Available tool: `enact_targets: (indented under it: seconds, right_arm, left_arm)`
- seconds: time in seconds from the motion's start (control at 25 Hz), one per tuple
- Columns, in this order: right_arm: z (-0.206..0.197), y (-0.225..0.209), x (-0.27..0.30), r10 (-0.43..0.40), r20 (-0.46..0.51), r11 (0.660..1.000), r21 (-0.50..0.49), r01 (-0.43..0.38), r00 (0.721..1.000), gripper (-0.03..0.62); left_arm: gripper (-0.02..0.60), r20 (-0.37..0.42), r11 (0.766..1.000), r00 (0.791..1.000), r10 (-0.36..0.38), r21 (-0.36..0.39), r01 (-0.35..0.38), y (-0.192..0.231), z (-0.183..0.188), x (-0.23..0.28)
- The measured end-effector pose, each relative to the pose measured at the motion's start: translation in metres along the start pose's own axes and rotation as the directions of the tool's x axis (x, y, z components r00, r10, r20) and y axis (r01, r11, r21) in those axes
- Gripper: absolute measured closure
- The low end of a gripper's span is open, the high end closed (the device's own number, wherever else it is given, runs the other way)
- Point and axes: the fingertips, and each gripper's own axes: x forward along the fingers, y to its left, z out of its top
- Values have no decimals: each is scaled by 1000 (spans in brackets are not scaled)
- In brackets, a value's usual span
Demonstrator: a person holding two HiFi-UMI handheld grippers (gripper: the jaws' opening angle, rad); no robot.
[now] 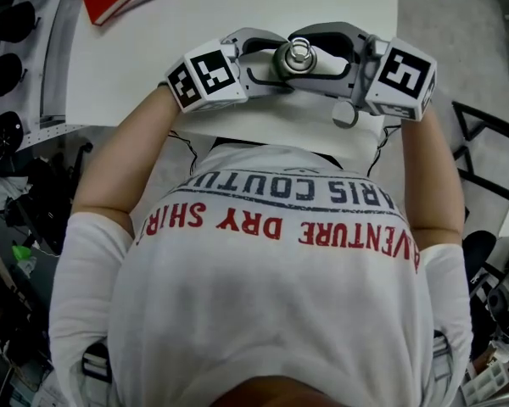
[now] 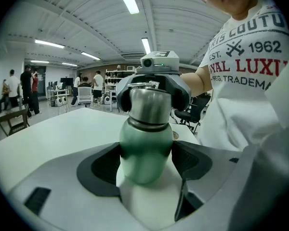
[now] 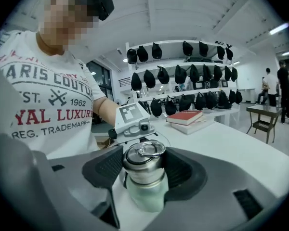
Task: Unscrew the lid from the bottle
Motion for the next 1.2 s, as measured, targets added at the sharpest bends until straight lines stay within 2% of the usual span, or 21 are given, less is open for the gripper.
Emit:
enact_targets:
  seconds: [0.16, 0.24, 0.28, 0.44, 0.64, 0.76, 0.96, 1.2]
  right_arm:
    - [1, 2, -2, 53, -17, 999, 4, -53, 998, 327]
    - [2, 2, -2, 39, -23, 999, 13, -38, 999, 319]
    - [2, 2, -3, 21, -26, 1000, 16, -20, 999, 294]
    - [5, 0, -14, -116, -3, 993, 37, 116, 993, 286]
    - [1, 7, -18, -337, -27, 939, 62, 338, 941, 286]
    - [0, 8, -19, -458, -8, 882, 119, 456, 889, 287]
    - [-4, 6, -22, -647, -16, 741, 219, 634, 762, 287]
    - [-9, -3, -21, -795, -35, 567, 311, 763, 605, 289]
  left_arm:
    - [230, -3, 1000, 1000, 0, -2, 0, 0, 2, 1]
    - [230, -1, 1000, 1000, 3, -3, -3, -1, 3, 1]
    - [230, 1, 1000, 1000, 5, -5, -5, -1, 2, 1]
    - [230, 5, 1000, 1000, 19, -8, -19, -1, 2, 2]
    - [230, 13, 999, 999, 43, -22, -42, -4, 2, 0]
    - [230, 17, 997, 998, 67, -36, -66, -4, 3, 1]
    - [230, 36, 990, 992, 123, -77, -120, -4, 3, 2]
    - [230, 61, 974, 978, 198, -120, -190, -1, 3, 2]
